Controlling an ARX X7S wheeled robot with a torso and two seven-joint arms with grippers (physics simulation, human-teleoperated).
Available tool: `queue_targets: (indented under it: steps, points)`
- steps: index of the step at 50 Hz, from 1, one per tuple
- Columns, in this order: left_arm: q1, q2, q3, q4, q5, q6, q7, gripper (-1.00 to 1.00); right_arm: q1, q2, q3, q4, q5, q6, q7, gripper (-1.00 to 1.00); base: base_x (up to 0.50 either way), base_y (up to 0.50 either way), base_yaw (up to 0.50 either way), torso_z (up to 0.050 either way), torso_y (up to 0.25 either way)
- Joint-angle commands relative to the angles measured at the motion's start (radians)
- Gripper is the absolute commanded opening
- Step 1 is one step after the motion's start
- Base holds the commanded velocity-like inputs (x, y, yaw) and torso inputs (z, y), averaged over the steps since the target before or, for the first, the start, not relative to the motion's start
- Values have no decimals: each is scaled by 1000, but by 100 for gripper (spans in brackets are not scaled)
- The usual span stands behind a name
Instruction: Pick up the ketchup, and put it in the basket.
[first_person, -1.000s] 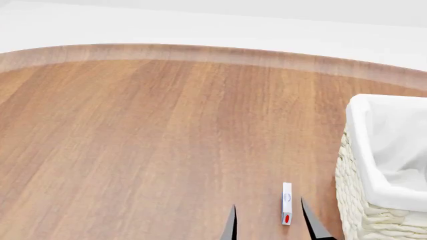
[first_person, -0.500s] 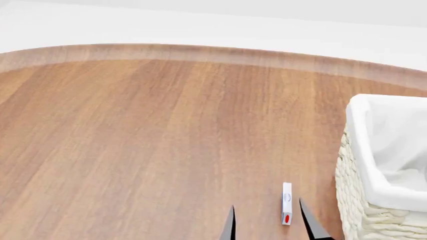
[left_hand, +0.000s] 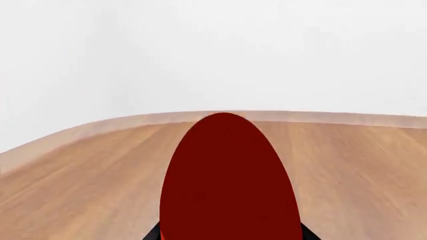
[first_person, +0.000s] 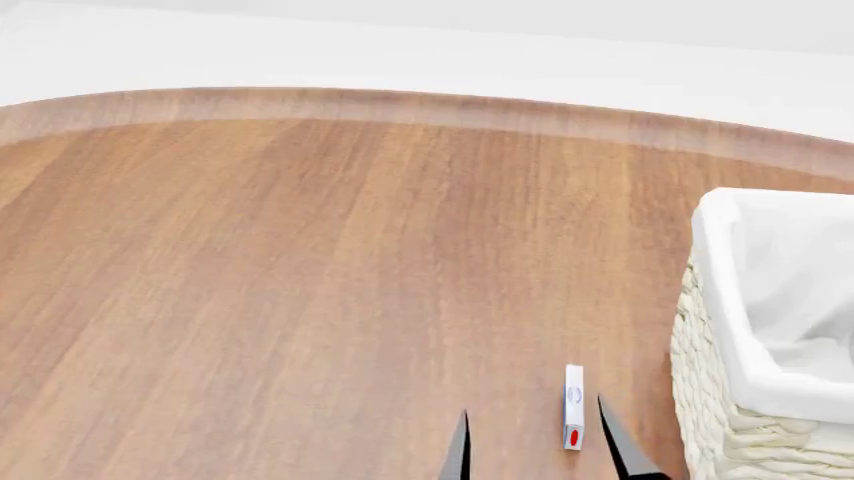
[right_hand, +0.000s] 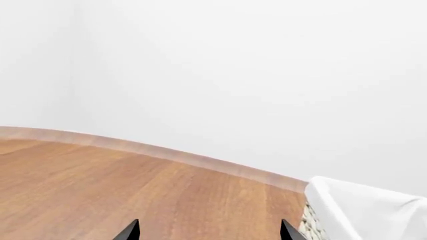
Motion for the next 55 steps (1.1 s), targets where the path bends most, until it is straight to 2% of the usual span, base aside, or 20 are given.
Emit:
queue_targets:
  steps: [1, 15, 27, 38, 40, 47, 55]
  points:
    - [-91, -49, 45, 195, -50, -171, -45, -100, 2, 3, -1, 0, 4, 1, 2, 100, 0, 0, 0, 0, 0]
    - [-256, -78, 125, 320, -71, -364, -107, -100, 4, 6, -4, -1, 7, 1, 6, 100, 0, 0, 0, 0, 1]
    - [-416, -91, 154, 394, -165, -555, -156, -100, 5, 10, -4, -3, 12, 2, 10, 100, 0, 0, 0, 0, 0]
    - [-533, -87, 203, 394, -237, -682, -170, -100, 2, 12, -4, -2, 16, -2, 12, 100, 0, 0, 0, 0, 0]
    - [-566, -78, 192, 394, -294, -726, -170, -100, 2, 14, -4, -4, 18, -1, 12, 100, 0, 0, 0, 0, 5]
    - [-631, -78, 228, 379, -303, -770, -178, -100, 6, 14, -5, -1, 21, 0, 12, 100, 0, 0, 0, 0, 0]
    - [-740, -92, 317, 292, -310, -825, -121, -100, 7, 15, -5, -5, 26, 5, 14, 100, 0, 0, 0, 0, 0]
